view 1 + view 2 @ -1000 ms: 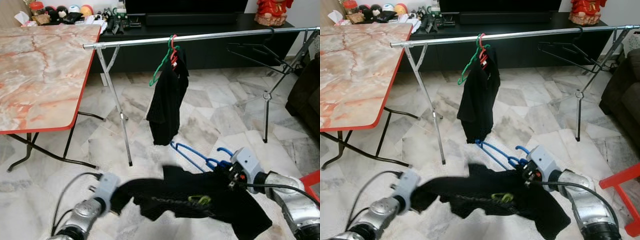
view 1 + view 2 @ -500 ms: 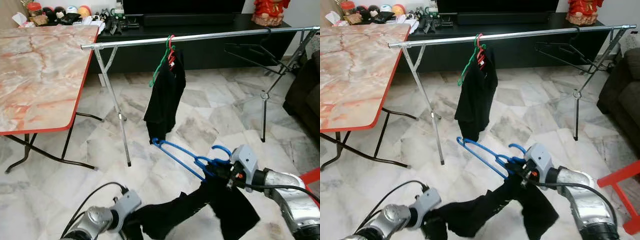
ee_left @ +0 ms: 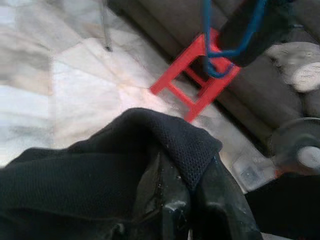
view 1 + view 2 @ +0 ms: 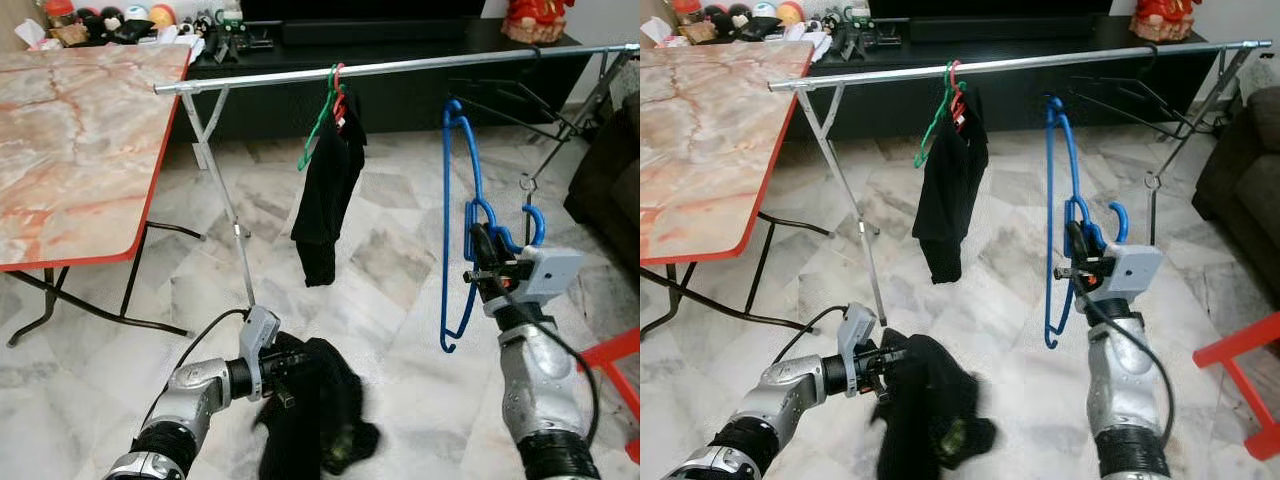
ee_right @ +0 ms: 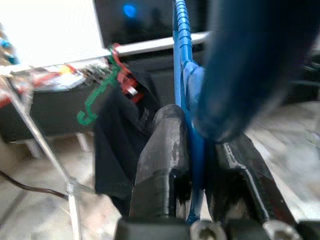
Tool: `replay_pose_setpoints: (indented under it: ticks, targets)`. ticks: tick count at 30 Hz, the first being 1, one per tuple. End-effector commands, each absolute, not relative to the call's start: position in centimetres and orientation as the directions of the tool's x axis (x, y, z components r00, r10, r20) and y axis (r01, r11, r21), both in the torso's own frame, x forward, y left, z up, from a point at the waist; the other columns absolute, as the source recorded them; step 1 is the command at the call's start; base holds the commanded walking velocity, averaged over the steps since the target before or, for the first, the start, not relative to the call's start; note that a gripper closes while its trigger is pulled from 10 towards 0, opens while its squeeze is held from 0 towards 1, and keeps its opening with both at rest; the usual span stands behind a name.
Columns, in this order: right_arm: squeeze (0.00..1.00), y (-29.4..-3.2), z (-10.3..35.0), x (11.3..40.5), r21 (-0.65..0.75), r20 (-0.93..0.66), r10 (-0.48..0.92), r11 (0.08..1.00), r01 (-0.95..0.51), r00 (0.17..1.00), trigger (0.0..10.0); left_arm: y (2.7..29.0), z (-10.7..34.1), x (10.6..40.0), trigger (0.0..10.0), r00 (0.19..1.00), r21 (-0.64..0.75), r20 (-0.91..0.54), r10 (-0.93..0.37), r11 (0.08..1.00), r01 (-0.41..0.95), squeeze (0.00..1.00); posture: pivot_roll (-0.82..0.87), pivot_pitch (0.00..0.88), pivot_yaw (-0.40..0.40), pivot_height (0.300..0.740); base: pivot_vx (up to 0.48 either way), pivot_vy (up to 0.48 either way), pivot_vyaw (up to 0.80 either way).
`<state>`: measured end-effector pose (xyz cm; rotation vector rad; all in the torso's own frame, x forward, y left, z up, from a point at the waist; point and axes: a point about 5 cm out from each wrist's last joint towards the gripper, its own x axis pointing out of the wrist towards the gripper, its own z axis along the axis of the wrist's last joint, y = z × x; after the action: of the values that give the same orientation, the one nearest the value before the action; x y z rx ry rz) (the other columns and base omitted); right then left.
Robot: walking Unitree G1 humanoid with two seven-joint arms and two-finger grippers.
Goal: Hang hanger
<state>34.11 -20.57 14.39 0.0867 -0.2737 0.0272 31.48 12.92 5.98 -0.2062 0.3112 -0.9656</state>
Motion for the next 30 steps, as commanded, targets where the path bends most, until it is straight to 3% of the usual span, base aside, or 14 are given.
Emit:
replay_pose_setpoints:
  ticks: [1,2,7,10,11,12,20,22,30]
  targets:
    - [0.00,-20.8,13.6,34.4,0.093,0.201,-0.038,0.995,0.019,0.979,10.0,13.8,5.9,31.6,0.0,0.618,-0.254,-0.171,-0.767,0.640,0.725,0.00,-0.05,0.183,0.019,0.740,0.000,0.000,0.00]
    - [0.00,-20.8,13.6,34.4,0.093,0.201,-0.038,0.995,0.019,0.979,10.0,13.8,5.9,31.6,0.0,0.618,-0.254,-0.171,-0.767,0.640,0.725,0.00,-0.05,0.183,0.019,0.740,0.000,0.000,0.00]
    - [0.00,-21.9,6.6,32.4,0.090,-0.167,-0.132,0.985,0.148,0.977,10.0,15.2,8.0,32.8,0.0,0.851,-0.133,-0.063,-0.521,0.850,0.510,0.00,-0.05,0.185,0.016,0.740,0.000,0.000,0.00]
    - [0.00,-22.7,4.0,30.8,0.114,-0.285,-0.200,0.964,0.241,0.937,10.0,15.0,8.7,32.6,0.0,0.878,-0.116,-0.012,-0.478,0.873,0.474,0.00,-0.05,0.183,0.014,0.740,0.000,0.000,0.00]
    - [0.00,-23.1,2.3,29.5,0.141,-0.361,-0.246,0.939,0.314,0.899,10.0,14.8,9.4,32.3,1.3,0.900,-0.091,0.024,-0.435,0.896,0.435,0.00,-0.04,0.184,0.017,0.740,0.000,0.000,0.00]
    - [0.00,-23.2,2.0,29.1,0.143,-0.368,-0.262,0.932,0.333,0.892,10.0,14.8,9.6,32.2,10.0,0.911,-0.093,0.040,-0.411,0.906,0.413,0.00,-0.04,0.183,0.016,0.740,0.000,0.000,0.00]
    - [0.00,-21.7,0.2,27.8,0.168,-0.375,-0.174,0.953,0.252,0.910,10.0,15.9,11.6,31.2,10.0,0.962,-0.108,0.158,-0.224,0.964,0.242,0.00,-0.04,0.165,0.016,0.740,0.000,0.000,0.00]
    - [0.00,-22.0,-1.4,26.6,0.088,-0.469,-0.183,0.964,0.252,0.864,10.0,16.4,12.2,30.9,10.0,0.972,-0.083,0.164,-0.168,0.980,0.183,0.00,-0.03,0.151,0.019,0.740,0.000,0.000,0.00]
    - [0.00,-22.6,-4.6,23.2,-0.098,-0.634,-0.231,0.971,0.219,0.738,10.0,16.6,12.8,29.8,10.0,0.970,-0.025,0.168,-0.176,0.983,0.183,0.00,-0.01,0.127,0.030,0.740,0.000,0.000,0.00]
